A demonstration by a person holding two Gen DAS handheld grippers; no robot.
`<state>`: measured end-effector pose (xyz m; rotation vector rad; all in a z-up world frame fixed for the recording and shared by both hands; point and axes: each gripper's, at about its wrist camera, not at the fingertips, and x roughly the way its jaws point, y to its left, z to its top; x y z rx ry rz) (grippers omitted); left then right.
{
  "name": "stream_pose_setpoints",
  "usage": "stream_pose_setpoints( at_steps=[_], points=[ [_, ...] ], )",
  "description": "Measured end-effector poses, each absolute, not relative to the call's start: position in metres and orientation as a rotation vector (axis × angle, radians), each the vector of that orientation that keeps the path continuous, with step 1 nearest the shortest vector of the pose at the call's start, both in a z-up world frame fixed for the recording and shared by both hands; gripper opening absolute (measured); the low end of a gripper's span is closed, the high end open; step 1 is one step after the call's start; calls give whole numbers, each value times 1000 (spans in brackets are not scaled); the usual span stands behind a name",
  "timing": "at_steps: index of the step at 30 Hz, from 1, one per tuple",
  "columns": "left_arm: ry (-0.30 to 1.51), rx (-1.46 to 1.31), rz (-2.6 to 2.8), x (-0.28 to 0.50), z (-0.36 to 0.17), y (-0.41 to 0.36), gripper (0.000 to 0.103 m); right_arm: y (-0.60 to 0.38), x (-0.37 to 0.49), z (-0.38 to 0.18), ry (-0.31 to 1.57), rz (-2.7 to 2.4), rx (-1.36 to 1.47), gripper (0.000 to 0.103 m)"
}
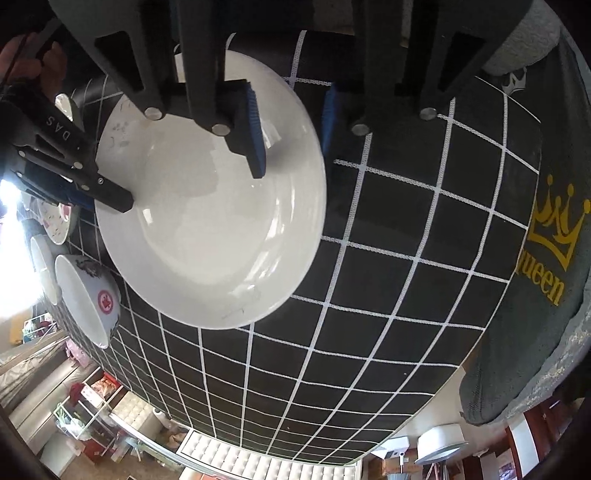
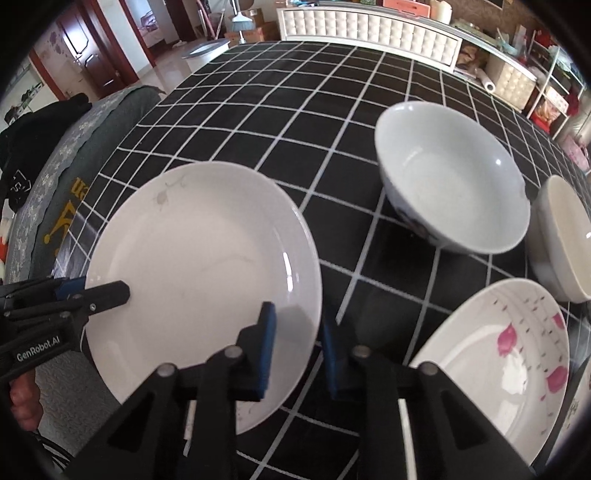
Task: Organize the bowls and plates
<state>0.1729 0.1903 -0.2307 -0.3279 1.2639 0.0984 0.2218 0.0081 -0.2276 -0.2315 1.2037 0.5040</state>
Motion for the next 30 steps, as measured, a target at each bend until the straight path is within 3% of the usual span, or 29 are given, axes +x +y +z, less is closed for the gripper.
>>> stream_pose_setpoints(
  at_steps=[5, 30],
  points=[
    [1259, -327, 109, 174, -231, 189, 24, 10, 221, -224, 1194, 478, -234, 20],
    [1241, -346, 111, 170, -229, 188, 17, 8, 227, -223, 1177, 489, -198, 20]
  ],
)
